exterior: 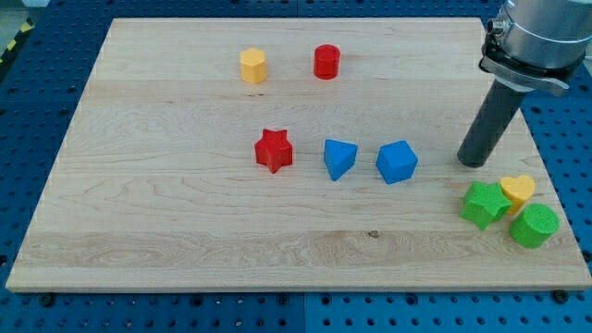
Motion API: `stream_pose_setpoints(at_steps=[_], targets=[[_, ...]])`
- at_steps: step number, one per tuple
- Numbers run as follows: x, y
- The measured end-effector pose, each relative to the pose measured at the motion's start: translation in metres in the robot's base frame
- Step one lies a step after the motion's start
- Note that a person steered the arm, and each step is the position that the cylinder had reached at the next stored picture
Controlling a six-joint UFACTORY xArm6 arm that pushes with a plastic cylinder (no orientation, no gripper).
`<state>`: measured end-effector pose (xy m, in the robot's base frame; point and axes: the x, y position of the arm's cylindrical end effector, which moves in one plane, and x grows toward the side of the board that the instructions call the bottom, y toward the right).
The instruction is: Move the blue cube above the yellow heart
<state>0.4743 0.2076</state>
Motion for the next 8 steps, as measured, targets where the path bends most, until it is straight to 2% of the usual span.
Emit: stream_pose_setpoints(at_steps=[2, 4, 6, 7, 8], targets=[[0.0, -0.003], [0.029, -0.025], [0.048, -0.093], [0.04, -0.133], [0.039, -0.137]])
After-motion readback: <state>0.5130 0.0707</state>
